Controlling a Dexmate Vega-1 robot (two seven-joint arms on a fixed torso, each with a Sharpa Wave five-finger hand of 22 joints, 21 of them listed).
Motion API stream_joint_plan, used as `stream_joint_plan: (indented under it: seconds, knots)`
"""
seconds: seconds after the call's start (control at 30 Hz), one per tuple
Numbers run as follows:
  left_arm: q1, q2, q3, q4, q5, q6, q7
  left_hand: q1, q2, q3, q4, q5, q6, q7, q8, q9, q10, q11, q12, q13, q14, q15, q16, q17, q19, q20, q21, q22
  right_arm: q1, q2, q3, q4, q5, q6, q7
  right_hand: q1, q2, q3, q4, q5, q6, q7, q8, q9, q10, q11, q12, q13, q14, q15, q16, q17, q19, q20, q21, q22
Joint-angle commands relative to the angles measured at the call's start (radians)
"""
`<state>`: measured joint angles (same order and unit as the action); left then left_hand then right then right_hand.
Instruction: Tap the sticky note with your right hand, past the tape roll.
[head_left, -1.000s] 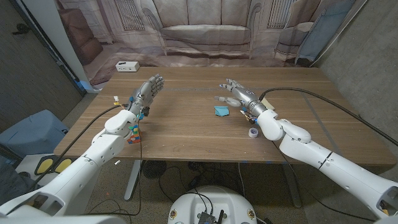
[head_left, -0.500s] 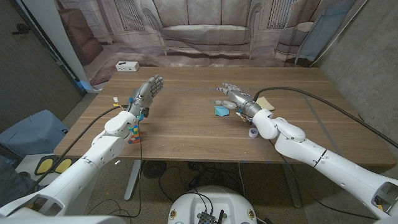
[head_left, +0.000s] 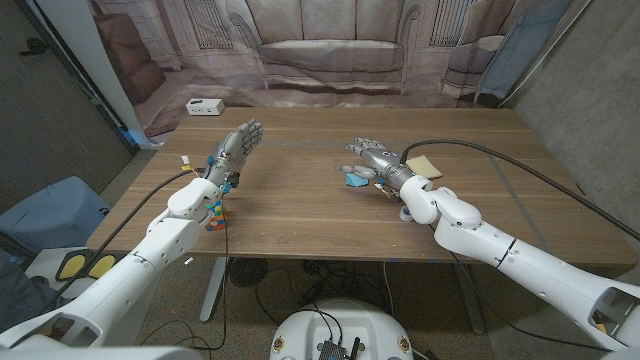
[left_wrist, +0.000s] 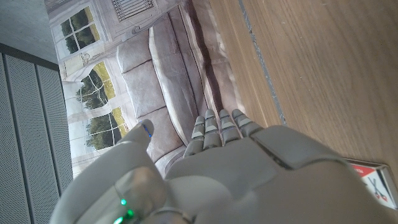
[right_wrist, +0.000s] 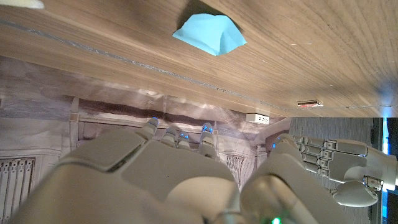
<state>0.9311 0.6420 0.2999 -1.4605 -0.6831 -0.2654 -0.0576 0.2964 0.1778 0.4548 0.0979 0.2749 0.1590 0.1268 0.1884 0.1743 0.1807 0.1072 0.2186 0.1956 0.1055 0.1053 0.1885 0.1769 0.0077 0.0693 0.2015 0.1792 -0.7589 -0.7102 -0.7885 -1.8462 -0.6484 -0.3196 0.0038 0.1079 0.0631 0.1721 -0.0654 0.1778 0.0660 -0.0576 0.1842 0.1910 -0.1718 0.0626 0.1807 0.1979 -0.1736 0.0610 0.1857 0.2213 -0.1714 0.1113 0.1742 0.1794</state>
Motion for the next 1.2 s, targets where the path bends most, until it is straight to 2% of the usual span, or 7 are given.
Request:
stream_joint_plan:
  seconds: [0.03,0.53,0.8,1.0,1.2]
  knots:
    - [-0.005,-0.007,0.001,0.012,-0.007,-0.002,-0.011,0.002,0.006,0.008,0.001,0.008,0.004,0.001,-0.001,0.005,0.004,-0.002,-0.002,0.001,0.001,0.003,0.0,0.003,-0.001,0.007,0.002,0.002,0.036,0.022,-0.038,0.025,-0.021,-0.055,0.076,-0.014,0.004,-0.002,0.005,0.008,-0.002,-0.008,0.005,0.003,-0.172,-0.011,-0.001,0.003,-0.251,0.006,0.006,0.005,-0.175,0.005,0.007,0.003]
    - [0.002,0.002,0.0,-0.005,0.005,0.001,0.004,-0.003,0.001,0.017,0.003,0.009,0.005,0.001,-0.002,0.005,0.004,-0.003,-0.002,0.001,0.001,0.003,-0.001,0.002,-0.003,0.006,0.001,0.002,0.067,0.036,-0.08,0.059,-0.045,-0.078,0.101,-0.015,0.015,0.003,0.007,0.011,0.018,-0.022,0.015,0.003,-0.187,-0.011,0.004,0.003,-0.26,0.007,0.007,0.004,-0.186,0.0,0.011,0.003]
    - [0.008,0.007,-0.002,-0.017,0.007,0.011,0.015,-0.006,-0.003,0.022,0.003,0.009,0.005,-0.001,-0.002,0.005,0.006,-0.002,-0.002,0.001,0.001,0.001,-0.001,0.002,-0.002,0.003,0.002,0.002,0.086,0.05,-0.092,0.068,-0.015,-0.089,0.155,-0.014,0.022,0.007,0.007,0.011,0.041,-0.03,0.021,0.002,-0.191,-0.002,0.008,0.003,-0.265,0.015,0.009,0.002,-0.196,0.006,0.012,0.003]
    - [0.008,0.005,-0.002,-0.015,0.007,0.009,0.017,-0.008,-0.005,0.025,0.002,0.009,0.006,-0.002,-0.002,0.005,0.006,-0.007,-0.002,0.001,0.004,-0.001,0.0,0.002,-0.001,0.002,0.002,0.002,0.118,0.066,-0.119,0.09,-0.013,-0.114,0.214,-0.029,0.025,0.004,0.017,0.012,0.048,-0.04,0.021,0.001,-0.207,-0.015,0.009,0.003,-0.285,0.011,0.009,0.005,-0.221,0.007,0.009,0.003]
    - [0.007,0.004,-0.001,-0.015,0.009,0.007,0.018,-0.01,-0.008,0.027,0.0,0.009,0.006,-0.002,-0.002,0.005,0.006,-0.006,-0.003,0.001,0.004,-0.001,-0.001,0.001,-0.001,0.002,0.002,0.002,0.123,0.068,-0.128,0.101,-0.014,-0.12,0.199,-0.035,0.025,0.002,0.021,0.012,0.05,-0.04,0.02,0.001,-0.21,-0.019,0.01,0.003,-0.289,0.012,0.01,0.007,-0.229,0.008,0.009,0.003]
